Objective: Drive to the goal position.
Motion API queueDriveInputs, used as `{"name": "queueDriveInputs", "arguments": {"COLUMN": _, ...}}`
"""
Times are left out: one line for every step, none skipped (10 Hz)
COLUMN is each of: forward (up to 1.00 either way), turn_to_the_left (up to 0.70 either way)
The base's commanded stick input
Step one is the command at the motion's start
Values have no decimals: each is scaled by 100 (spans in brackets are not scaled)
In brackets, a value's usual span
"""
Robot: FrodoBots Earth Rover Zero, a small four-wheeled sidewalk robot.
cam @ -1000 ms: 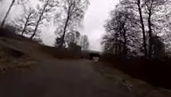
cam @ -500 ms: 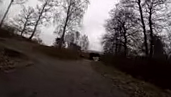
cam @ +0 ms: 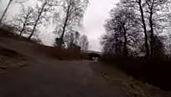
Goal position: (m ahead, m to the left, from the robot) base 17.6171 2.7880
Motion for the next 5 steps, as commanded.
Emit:
{"name": "queueDriveInputs", "arguments": {"forward": 70, "turn_to_the_left": 14}}
{"name": "queueDriveInputs", "arguments": {"forward": 70, "turn_to_the_left": 6}}
{"name": "queueDriveInputs", "arguments": {"forward": 70, "turn_to_the_left": 0}}
{"name": "queueDriveInputs", "arguments": {"forward": 70, "turn_to_the_left": 0}}
{"name": "queueDriveInputs", "arguments": {"forward": 70, "turn_to_the_left": 0}}
